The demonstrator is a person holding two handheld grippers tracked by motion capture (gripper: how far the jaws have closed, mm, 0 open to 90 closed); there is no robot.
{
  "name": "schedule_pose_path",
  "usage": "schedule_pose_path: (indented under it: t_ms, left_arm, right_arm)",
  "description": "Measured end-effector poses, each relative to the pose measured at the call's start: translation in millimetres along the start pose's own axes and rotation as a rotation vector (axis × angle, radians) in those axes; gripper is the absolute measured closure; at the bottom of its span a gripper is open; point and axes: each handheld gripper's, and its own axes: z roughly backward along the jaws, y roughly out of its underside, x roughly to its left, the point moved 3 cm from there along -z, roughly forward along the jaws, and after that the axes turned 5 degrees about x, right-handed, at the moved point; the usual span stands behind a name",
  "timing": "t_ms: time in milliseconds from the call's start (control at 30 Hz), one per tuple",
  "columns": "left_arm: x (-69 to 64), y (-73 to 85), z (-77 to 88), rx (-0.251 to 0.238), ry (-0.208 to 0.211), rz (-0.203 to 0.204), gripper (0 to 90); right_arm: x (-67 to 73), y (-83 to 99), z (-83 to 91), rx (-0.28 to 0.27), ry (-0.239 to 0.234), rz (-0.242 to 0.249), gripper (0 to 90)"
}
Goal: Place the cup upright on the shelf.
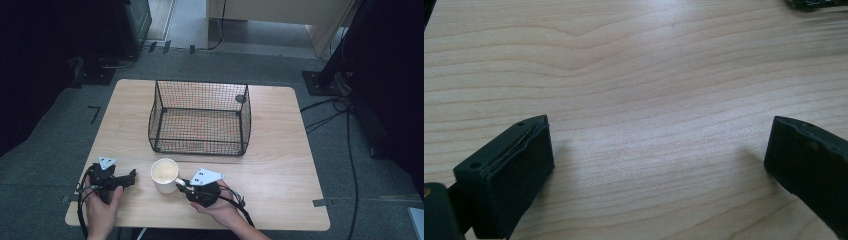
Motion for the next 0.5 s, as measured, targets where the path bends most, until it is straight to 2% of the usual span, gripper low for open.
schedule_pose_path:
  t_ms: [67, 500]
  left_arm:
    - [0.0, 0.0, 0.1, 0.0, 0.0, -0.001, 0.0]
    - [0.1, 0.0, 0.0, 0.0, 0.0, -0.001, 0.0]
  right_arm:
    - [1.2, -0.4, 1.3, -0.006, 0.025, 0.017, 80.4]
    - [1.5, -1.7, 8.3, -0.045, 0.024, 0.024, 80.9]
